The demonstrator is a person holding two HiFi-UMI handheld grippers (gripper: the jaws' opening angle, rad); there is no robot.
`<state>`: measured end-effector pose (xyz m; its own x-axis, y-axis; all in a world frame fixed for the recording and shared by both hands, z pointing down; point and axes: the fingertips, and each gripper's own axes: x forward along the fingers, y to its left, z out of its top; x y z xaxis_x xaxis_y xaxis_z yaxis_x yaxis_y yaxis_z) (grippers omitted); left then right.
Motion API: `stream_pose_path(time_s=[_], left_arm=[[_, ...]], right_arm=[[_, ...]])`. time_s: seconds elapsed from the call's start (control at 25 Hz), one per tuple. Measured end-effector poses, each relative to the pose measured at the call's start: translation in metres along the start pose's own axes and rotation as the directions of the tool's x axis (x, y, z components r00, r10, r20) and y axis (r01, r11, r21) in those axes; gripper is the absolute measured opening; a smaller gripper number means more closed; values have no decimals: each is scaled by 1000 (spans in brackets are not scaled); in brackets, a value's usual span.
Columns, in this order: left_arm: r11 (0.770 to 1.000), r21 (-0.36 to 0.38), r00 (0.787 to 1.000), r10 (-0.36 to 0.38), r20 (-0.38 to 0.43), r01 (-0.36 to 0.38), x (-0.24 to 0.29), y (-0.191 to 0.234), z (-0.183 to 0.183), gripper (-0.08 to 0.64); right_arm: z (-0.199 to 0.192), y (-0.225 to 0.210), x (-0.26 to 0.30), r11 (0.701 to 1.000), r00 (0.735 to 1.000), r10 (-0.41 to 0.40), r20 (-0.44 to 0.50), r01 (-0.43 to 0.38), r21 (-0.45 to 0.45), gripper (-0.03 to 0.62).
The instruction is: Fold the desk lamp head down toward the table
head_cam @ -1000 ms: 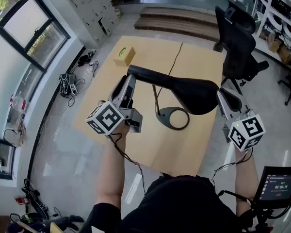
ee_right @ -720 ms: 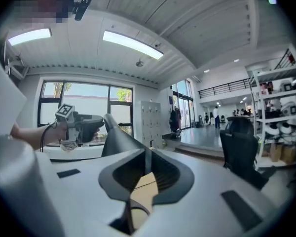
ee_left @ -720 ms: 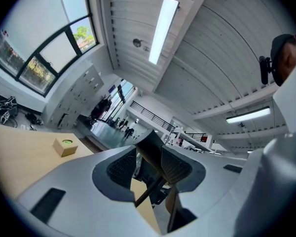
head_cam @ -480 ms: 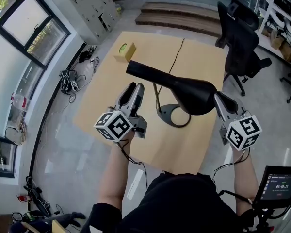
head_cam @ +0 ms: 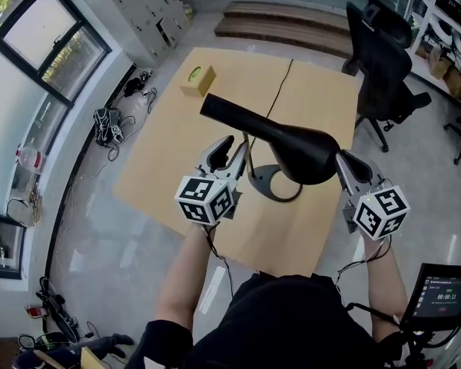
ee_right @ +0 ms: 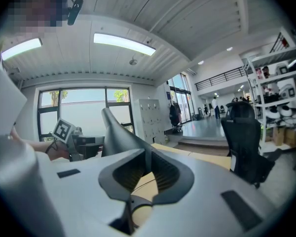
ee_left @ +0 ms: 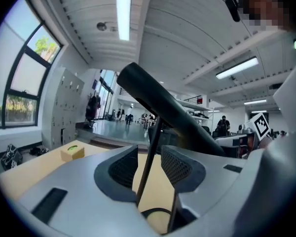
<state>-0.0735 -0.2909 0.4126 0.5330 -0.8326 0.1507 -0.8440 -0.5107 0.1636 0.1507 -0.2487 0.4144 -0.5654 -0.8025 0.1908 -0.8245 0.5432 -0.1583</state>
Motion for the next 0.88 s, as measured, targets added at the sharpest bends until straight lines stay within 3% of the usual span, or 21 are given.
stream_pose_path(time_s=[0.08, 0.8, 0.88], left_arm=[[1000, 30, 1000, -10, -15, 10, 7, -4, -4, 144], [999, 27, 999, 23, -40, -22, 20, 1, -21, 143], [999, 28, 999, 27, -35, -26, 20, 2, -21, 101]], right_arm=[[-3, 0, 1, 1000, 1000, -2, -2, 2, 5, 38], [-21, 4, 9, 997, 1000, 17, -22, -15, 70, 38], [-22, 4, 11, 997, 1000, 17, -22, -16, 75, 38]])
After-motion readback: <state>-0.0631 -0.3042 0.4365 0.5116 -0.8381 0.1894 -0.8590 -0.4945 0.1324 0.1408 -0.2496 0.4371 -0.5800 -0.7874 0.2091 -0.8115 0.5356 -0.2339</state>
